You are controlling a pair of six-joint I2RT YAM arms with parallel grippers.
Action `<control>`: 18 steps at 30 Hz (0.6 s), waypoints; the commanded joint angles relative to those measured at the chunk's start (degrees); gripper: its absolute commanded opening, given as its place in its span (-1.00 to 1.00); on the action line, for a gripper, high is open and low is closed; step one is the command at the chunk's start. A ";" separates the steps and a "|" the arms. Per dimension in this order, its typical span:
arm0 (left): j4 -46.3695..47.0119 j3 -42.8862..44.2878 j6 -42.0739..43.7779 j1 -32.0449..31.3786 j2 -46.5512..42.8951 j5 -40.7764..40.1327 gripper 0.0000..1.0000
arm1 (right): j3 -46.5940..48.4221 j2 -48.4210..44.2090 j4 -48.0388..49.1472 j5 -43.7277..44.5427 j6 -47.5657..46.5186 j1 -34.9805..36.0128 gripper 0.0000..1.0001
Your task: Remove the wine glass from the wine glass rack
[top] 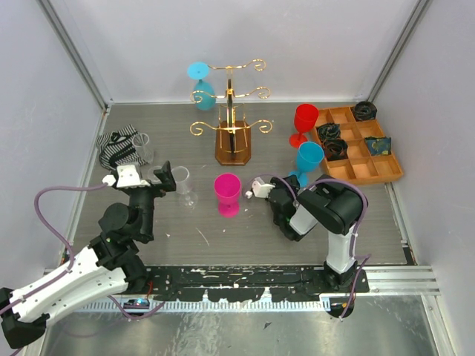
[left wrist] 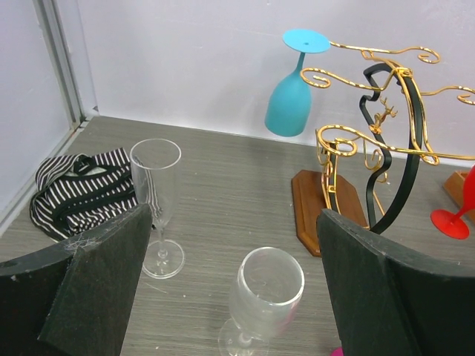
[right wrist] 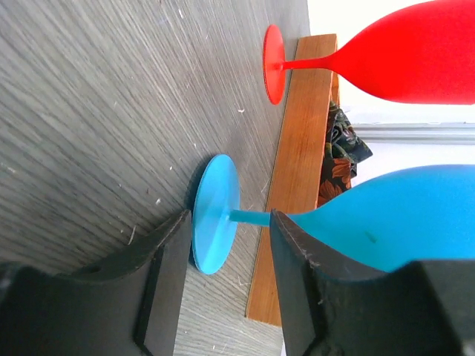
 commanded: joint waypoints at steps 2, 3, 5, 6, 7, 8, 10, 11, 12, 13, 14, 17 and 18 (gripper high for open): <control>0.76 -0.50 1.47 -0.07 -0.96 0.08 0.97 | 0.25 0.09 -10.31 -3.31 6.00 0.16 0.10; 0.88 -0.50 1.57 -0.05 -0.92 0.08 0.97 | 0.38 0.00 -10.92 -3.17 6.20 0.13 0.15; 0.90 -0.51 1.74 -0.08 -0.86 0.11 0.97 | 0.98 -0.48 -13.08 -3.20 7.15 0.17 0.31; 1.06 -0.50 1.80 -0.12 -0.87 0.18 0.97 | 1.31 -0.73 -14.53 -3.18 7.80 0.21 0.42; 1.22 -0.49 1.89 -0.09 -0.77 0.19 0.97 | 1.68 -1.14 -15.79 -3.13 8.49 0.28 0.51; 1.24 -0.49 1.97 -0.06 -0.71 0.20 0.97 | 1.87 -1.59 -16.87 -3.19 9.13 0.42 0.54; 1.35 -0.37 2.09 -0.05 -0.62 0.33 0.97 | 2.74 -2.79 -20.37 -3.26 11.58 0.61 0.56; 1.42 -0.32 2.25 -0.07 -0.62 0.39 0.97 | 3.48 -3.51 -23.05 -3.59 13.38 0.81 0.56; 1.38 -0.21 2.55 -0.04 -0.66 0.44 0.97 | 4.22 -4.41 -25.51 -4.16 15.45 1.00 0.60; 1.23 -0.15 2.67 -0.06 -0.72 0.44 0.97 | 4.93 -5.46 -28.28 -4.87 17.64 1.14 0.61; 1.19 -0.10 2.84 -0.09 -0.97 0.48 0.97 | 5.62 -6.08 -30.46 -5.55 19.63 1.21 0.61; 0.69 -0.10 3.18 -0.08 -1.82 0.61 0.97 | 7.22 -7.05 -35.52 -6.77 23.34 2.30 0.61; 0.53 -0.11 3.36 -0.08 -2.09 0.61 0.97 | 7.73 -7.51 -37.50 -7.26 24.60 2.65 0.61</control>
